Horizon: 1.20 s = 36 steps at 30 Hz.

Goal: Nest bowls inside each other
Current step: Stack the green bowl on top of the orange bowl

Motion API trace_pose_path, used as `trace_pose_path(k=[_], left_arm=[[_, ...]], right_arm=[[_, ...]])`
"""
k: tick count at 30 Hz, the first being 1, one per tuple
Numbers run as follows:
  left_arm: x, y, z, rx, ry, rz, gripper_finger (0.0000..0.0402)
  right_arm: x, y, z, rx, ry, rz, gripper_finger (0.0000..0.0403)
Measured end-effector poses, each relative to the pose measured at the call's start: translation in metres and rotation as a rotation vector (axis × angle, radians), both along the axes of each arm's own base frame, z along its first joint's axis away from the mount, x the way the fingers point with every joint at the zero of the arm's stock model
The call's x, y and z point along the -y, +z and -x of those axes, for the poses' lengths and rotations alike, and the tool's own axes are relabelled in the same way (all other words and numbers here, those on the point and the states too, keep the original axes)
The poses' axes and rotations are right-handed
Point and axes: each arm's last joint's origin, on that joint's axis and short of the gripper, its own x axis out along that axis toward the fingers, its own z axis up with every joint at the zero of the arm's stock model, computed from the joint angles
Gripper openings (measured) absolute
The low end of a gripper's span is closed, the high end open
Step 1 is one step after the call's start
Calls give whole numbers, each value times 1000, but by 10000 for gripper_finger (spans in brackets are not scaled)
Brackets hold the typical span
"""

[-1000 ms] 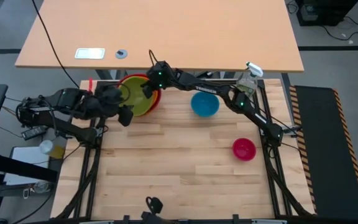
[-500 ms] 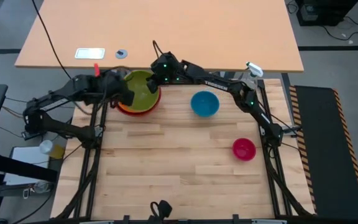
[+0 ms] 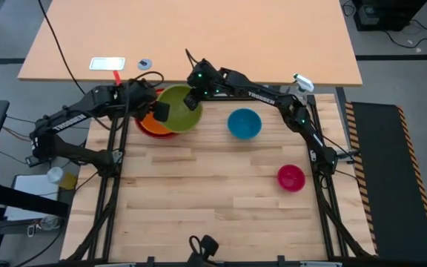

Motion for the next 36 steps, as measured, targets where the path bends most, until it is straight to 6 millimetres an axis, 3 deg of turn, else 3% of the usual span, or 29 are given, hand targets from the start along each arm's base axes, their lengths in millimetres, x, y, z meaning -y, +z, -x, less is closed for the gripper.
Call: trace_pose_path(k=[12, 16, 21, 23, 25, 31, 36], left_arm=[[-14, -28, -28, -203, -41, 50, 260], [-18, -35, -34, -259, -70, 63, 202], [-21, -41, -38, -309, -73, 64, 84], [-22, -42, -38, -325, -61, 51, 34], [-23, -42, -40, -316, -79, 47, 15], [-33, -43, -36, -328, -84, 72, 16], [-56, -43, -21, -387, -81, 71, 14]], right_arm=[[-17, 9, -5, 66, 105, -72, 28], [-18, 12, -4, 69, 99, -67, 28], [-18, 11, -3, 54, 100, -78, 44], [-19, 11, -3, 47, 104, -82, 65], [-19, 12, -4, 68, 126, -77, 98], [-12, 13, 3, 53, 117, -120, 221], [-7, 32, 25, 19, 84, -135, 290]])
